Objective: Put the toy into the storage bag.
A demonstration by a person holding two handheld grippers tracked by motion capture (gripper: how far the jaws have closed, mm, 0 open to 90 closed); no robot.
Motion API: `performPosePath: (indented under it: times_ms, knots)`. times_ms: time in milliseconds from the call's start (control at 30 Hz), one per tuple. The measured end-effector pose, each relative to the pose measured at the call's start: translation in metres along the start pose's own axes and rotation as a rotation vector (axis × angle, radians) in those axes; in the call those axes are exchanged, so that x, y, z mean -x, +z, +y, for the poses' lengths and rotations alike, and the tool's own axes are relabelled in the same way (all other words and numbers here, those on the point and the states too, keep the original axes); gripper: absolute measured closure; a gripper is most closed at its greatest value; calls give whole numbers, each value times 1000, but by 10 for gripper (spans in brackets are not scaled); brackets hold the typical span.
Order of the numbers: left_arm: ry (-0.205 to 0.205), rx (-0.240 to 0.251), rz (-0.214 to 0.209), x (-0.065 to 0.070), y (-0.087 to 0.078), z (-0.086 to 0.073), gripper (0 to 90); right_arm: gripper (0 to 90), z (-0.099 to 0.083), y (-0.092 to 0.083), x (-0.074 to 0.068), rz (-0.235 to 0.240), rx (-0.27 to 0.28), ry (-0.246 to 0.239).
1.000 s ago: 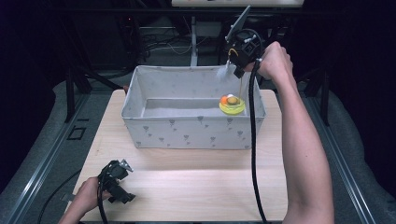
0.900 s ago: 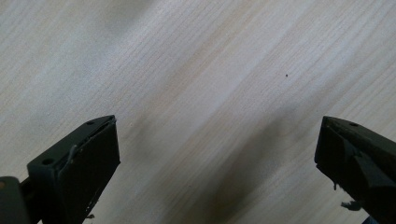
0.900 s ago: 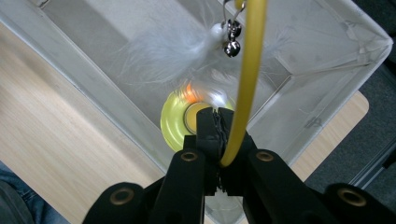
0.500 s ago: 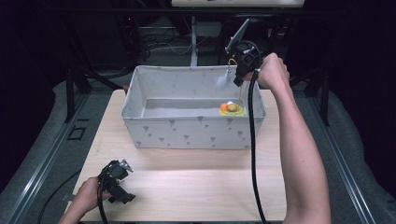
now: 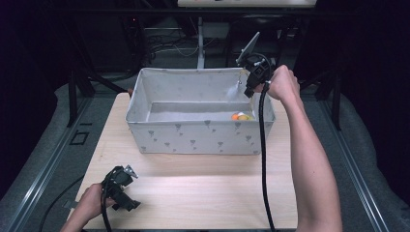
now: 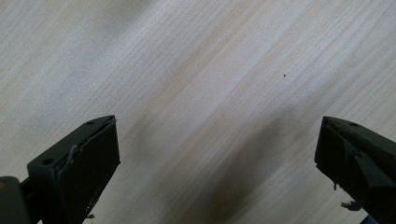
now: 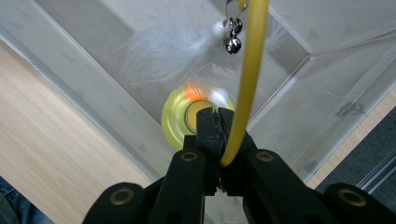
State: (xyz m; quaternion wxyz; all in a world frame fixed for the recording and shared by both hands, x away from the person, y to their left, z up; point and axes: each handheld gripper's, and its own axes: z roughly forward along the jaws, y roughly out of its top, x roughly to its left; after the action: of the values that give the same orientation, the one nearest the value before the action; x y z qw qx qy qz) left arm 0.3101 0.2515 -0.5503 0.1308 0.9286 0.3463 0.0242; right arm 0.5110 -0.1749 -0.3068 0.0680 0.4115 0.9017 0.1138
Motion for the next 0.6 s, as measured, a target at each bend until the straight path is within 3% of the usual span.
performPosePath:
  times_ms: [600]
  knots:
    - [0,2,0,1,0,0,1,884,-25,25,6,8,-22,23]
